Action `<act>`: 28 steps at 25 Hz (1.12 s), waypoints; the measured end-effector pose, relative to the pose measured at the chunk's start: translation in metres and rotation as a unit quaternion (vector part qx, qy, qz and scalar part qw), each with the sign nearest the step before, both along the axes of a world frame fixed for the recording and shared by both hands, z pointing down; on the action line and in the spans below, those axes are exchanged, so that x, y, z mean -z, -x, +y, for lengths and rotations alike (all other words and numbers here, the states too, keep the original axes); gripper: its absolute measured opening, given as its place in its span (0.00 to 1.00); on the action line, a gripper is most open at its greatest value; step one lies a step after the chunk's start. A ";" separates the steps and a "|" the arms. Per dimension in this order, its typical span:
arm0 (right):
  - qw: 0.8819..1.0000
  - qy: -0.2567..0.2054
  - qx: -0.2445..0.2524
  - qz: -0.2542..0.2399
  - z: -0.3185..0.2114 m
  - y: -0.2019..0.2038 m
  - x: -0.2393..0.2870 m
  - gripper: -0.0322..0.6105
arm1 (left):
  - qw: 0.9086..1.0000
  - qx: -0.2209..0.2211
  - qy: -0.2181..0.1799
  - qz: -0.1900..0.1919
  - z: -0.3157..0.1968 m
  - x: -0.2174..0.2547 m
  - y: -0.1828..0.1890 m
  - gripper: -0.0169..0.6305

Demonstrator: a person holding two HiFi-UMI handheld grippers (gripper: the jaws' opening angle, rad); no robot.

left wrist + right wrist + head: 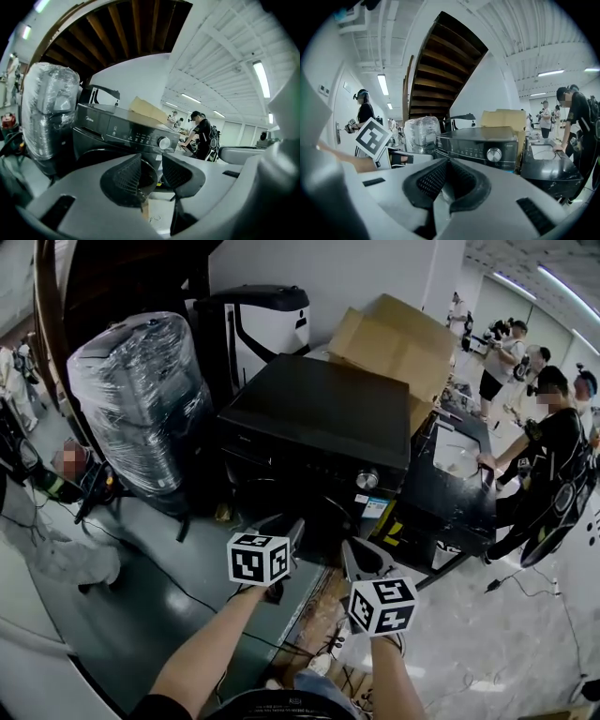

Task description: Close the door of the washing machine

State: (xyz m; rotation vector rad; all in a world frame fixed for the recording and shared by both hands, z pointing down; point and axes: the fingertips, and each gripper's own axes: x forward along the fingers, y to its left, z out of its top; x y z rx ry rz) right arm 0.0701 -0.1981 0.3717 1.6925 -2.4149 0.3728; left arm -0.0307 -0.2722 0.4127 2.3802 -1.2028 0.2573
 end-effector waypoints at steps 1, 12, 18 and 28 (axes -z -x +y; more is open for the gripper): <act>1.000 -0.003 0.000 0.002 0.003 0.002 0.003 0.08 | 1.000 -0.001 -0.008 -0.006 0.006 0.005 0.005 0.26; 1.000 -0.028 -0.010 0.008 0.043 0.014 0.029 0.08 | 0.993 0.011 -0.092 -0.079 0.062 0.046 0.061 0.20; 0.999 -0.035 -0.015 0.004 0.063 0.020 0.035 0.08 | 0.988 0.019 -0.115 -0.102 0.091 0.051 0.084 0.16; 0.999 -0.042 -0.022 0.006 0.083 0.022 0.038 0.08 | 0.984 0.033 -0.140 -0.107 0.112 0.061 0.106 0.09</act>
